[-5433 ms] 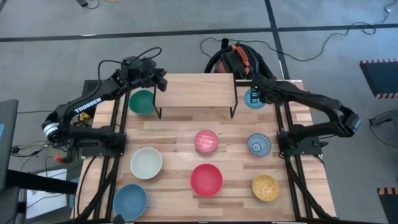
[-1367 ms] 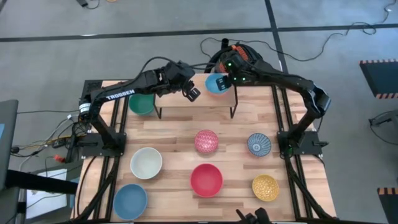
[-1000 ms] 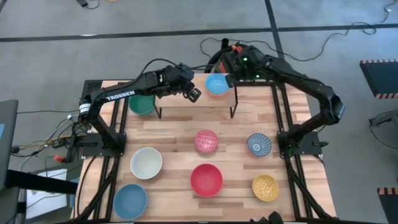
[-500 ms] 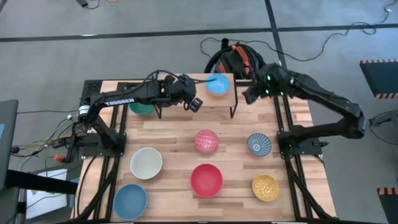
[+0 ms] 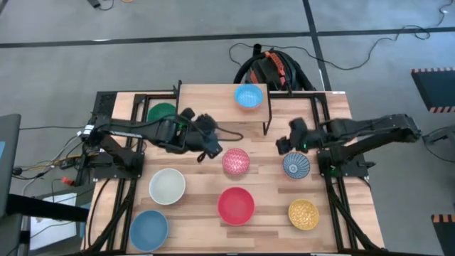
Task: Place and stack bowls onto a shelf
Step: Stack the dark blue patterned bowl on top of the blue patterned bowl on the shelf
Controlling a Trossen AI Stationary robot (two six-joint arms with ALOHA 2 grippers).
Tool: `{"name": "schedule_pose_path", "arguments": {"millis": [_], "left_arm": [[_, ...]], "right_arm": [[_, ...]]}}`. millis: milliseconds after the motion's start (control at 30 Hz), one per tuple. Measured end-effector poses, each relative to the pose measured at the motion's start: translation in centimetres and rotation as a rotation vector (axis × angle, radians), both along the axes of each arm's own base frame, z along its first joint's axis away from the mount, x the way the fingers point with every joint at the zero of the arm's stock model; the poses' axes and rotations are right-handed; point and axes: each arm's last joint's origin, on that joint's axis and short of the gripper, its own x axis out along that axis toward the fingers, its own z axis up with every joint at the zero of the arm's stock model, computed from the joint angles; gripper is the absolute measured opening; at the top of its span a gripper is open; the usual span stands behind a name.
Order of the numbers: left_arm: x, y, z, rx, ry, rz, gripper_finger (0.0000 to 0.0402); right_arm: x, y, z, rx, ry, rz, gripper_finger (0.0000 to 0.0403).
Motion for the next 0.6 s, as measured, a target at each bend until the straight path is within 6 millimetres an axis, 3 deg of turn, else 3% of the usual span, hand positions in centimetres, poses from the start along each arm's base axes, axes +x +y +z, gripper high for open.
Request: {"name": "schedule_pose_path", "arguments": {"millis": [267, 433, 600], "left_arm": [[0.6, -0.3, -4.7, -0.174, 0.091, -0.107, 0.0105], [0.2, -2.6, -6.0, -0.238, 0.125, -0.180, 0.0105], [-0.1, -4.4, -6.0, -0.212, 0.122, -0.218, 0.0105]], "right_arm": [[1.4, 3.3, -2.0, 0.043, 0.102, 0.084, 0.0254], [2.6, 4.3, -4.0, 0.120, 0.226, 0.111, 0.0254], [4.4, 4.4, -5.7, 0.161, 0.284, 0.152, 0.0254]]}}
